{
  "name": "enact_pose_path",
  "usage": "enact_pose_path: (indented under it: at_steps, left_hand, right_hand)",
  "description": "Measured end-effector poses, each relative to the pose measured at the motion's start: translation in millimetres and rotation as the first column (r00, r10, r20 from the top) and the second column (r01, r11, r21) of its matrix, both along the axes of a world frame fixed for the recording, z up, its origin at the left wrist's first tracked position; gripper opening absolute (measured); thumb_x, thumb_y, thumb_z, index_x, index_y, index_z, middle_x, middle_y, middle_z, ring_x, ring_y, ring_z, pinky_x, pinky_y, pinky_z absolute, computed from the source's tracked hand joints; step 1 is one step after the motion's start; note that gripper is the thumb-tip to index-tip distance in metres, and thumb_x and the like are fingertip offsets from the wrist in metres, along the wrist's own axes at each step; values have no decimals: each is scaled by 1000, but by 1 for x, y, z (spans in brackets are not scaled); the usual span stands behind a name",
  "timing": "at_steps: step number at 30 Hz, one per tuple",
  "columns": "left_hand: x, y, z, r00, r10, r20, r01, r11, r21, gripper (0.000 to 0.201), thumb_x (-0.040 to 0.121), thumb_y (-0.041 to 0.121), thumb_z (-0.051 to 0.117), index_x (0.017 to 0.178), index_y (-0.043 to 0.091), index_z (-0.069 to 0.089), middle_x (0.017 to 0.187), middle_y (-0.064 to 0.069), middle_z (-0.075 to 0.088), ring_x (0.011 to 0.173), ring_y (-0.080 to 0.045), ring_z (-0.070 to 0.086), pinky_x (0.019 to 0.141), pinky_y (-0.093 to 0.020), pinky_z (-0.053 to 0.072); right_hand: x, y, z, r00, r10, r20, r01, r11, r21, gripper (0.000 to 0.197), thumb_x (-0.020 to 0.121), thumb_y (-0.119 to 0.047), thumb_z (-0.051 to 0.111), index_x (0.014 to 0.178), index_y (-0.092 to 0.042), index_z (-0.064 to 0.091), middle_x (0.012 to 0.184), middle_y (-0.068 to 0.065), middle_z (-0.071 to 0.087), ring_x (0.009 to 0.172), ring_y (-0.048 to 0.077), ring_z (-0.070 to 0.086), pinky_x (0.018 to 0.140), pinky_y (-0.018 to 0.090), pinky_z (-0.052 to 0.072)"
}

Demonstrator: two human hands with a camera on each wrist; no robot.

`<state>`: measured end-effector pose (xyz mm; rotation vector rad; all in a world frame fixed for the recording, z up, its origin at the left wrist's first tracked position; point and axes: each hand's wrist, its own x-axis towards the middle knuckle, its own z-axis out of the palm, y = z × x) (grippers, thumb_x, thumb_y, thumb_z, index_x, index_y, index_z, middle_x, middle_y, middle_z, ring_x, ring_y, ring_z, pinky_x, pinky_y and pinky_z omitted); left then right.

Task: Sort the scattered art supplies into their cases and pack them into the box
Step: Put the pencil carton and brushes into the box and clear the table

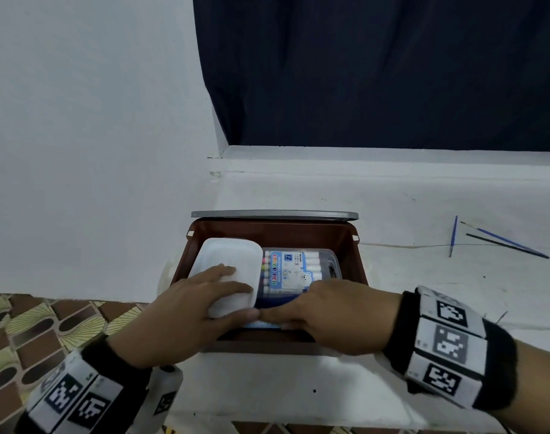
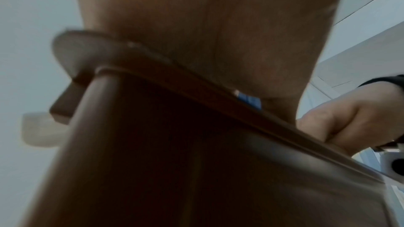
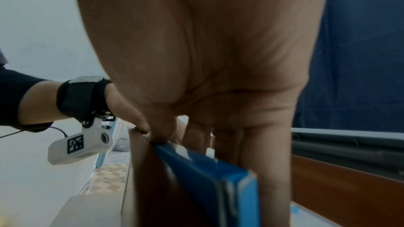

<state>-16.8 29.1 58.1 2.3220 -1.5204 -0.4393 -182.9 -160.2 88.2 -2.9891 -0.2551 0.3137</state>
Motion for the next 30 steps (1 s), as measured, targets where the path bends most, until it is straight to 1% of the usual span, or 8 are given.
enact_pose_path:
  at_steps: [6,8,10,13,19,24,28,30]
  left_hand:
    - [-9,0,1,997,54,55,-53,998,-17,77,62,95,24,120,56,55,153,23,34,141,4,29,107,-17,25]
    - [-8,0,-1,993,67,96,-62,997,-49,74,64,95,26,119,56,56,150,25,38,135,6,35,102,-13,26]
    - [-8,1,-2,990,71,126,-66,997,-42,73,66,95,26,120,55,56,148,26,39,132,5,38,99,-13,28]
    - [-13,1,-4,979,70,193,-67,998,-23,75,74,94,20,127,52,55,148,22,41,133,-2,42,103,-23,35]
    - [-18,-2,-8,977,65,202,-70,997,17,82,76,93,15,136,47,48,151,16,40,138,-7,37,108,-29,34]
    - [-24,-5,-1,991,133,16,-130,985,-109,73,75,82,48,138,44,46,136,29,45,124,8,41,99,-12,35]
    - [-58,-21,6,988,142,68,-117,950,-290,57,79,56,70,132,39,55,129,21,53,121,-3,52,96,-27,50]
    - [-84,-41,13,988,142,66,-105,912,-397,43,84,47,71,124,36,61,123,20,56,118,-1,54,96,-19,48]
  right_hand:
    - [-7,-11,-8,982,-123,-144,152,967,205,30,104,-44,34,127,-38,52,110,-7,67,96,15,61,88,39,51]
    - [-14,-21,1,972,-127,-195,185,932,312,31,104,-39,41,131,-37,56,113,-19,67,100,1,61,92,23,48]
    - [-24,-33,9,974,-125,-191,183,927,326,29,103,-30,48,128,-32,62,87,-31,62,82,-11,57,76,6,40]
    - [-33,-39,10,986,-123,-113,153,935,319,22,101,-22,52,113,-22,70,64,-19,51,65,-4,52,62,8,34]
    - [-38,-37,-14,997,-67,26,62,986,156,28,99,-19,43,113,-23,66,102,-5,71,86,13,63,77,33,51]
    - [-40,-41,-13,997,-23,70,7,975,222,31,103,-24,44,125,-23,64,109,-1,70,92,15,63,82,29,50]
    - [-65,-62,0,962,-103,251,6,933,360,27,100,-27,54,121,-19,68,108,-2,67,94,11,61,81,29,50]
    - [-86,-85,10,901,-189,391,3,902,431,22,97,-20,59,115,-15,71,103,-2,70,91,12,64,79,32,52]
